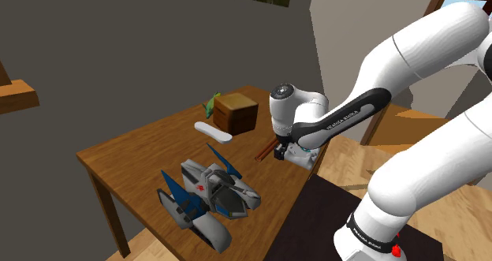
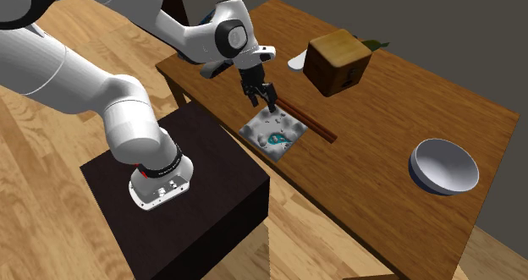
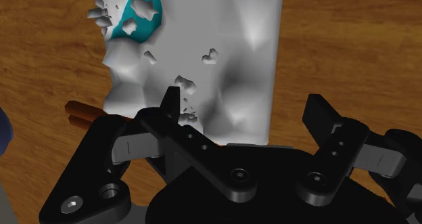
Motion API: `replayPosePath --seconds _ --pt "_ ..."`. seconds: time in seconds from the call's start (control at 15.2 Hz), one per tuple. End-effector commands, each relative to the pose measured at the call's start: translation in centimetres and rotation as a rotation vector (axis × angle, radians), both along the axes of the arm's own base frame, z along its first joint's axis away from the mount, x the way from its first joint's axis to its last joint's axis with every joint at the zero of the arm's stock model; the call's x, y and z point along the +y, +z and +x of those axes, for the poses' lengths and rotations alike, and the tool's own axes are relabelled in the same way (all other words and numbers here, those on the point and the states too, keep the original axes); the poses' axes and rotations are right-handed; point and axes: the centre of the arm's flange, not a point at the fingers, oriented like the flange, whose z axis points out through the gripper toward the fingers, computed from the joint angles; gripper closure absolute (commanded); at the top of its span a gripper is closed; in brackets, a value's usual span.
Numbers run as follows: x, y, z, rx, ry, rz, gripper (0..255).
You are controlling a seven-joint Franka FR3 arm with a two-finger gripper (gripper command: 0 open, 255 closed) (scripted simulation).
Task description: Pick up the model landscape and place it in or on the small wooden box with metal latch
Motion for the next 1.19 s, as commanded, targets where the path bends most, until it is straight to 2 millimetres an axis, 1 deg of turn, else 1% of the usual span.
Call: replayPosePath --seconds 0.0,0.07,0.13,0.73,1.12 --pt "0.0 0.0 0.0 0.000 0.000 0.000 0" --pt "0.0 0.0 0.0 0.000 0.000 0.000 0" --pt "0.0 0.0 0.0 0.000 0.000 0.000 255" --pt "0.0 0.0 0.0 0.000 0.000 0.000 255" --pt "0.0 3.2 0.0 0.000 0.000 0.000 255"
